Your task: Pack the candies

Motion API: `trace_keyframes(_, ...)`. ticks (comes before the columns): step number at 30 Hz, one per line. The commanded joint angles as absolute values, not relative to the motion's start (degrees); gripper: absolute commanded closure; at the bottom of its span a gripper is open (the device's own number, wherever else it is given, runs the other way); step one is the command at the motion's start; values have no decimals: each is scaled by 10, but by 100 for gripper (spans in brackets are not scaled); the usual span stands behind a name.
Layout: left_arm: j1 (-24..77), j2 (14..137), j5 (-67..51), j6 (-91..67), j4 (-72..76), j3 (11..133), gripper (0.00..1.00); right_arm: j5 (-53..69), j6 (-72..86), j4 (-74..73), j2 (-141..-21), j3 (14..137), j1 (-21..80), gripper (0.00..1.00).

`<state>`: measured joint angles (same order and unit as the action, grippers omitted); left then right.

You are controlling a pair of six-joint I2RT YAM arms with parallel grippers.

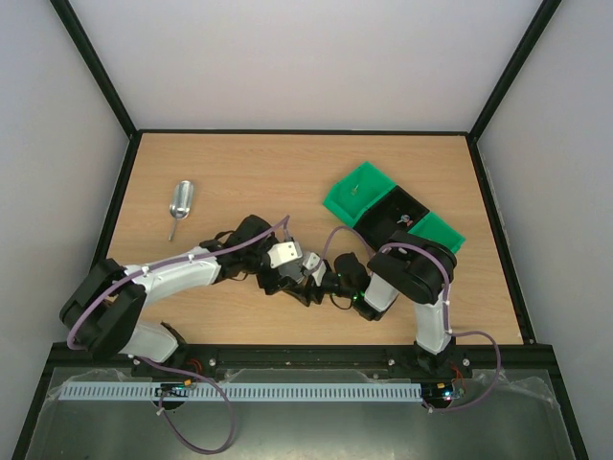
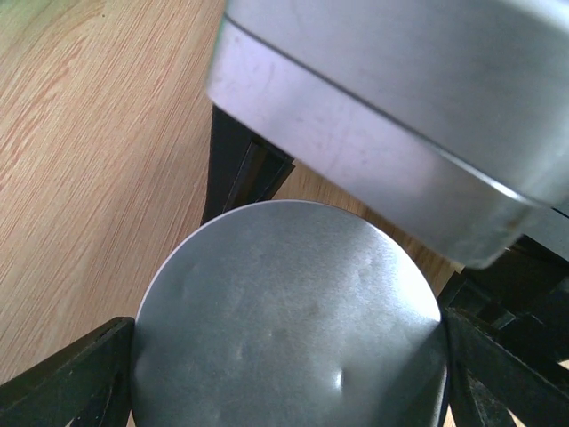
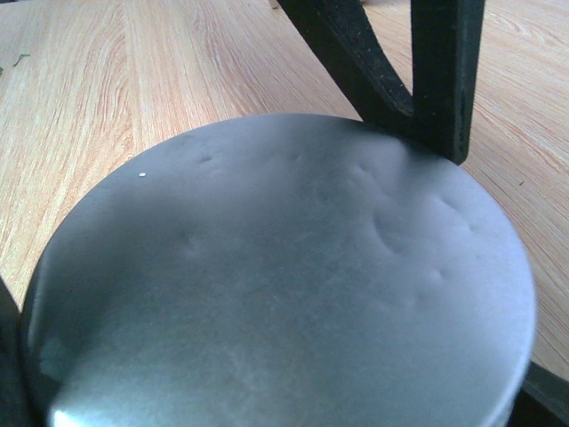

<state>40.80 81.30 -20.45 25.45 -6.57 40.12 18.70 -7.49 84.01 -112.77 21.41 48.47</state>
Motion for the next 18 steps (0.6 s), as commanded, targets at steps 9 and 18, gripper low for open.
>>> trace_keyframes(9, 395, 817, -324, 542, -219, 414, 19, 197, -98, 866, -1123, 203, 490, 42)
trace_keyframes(18, 366, 903, -376, 684, -332, 496, 20, 197, -100, 869, -1109, 188, 489, 42)
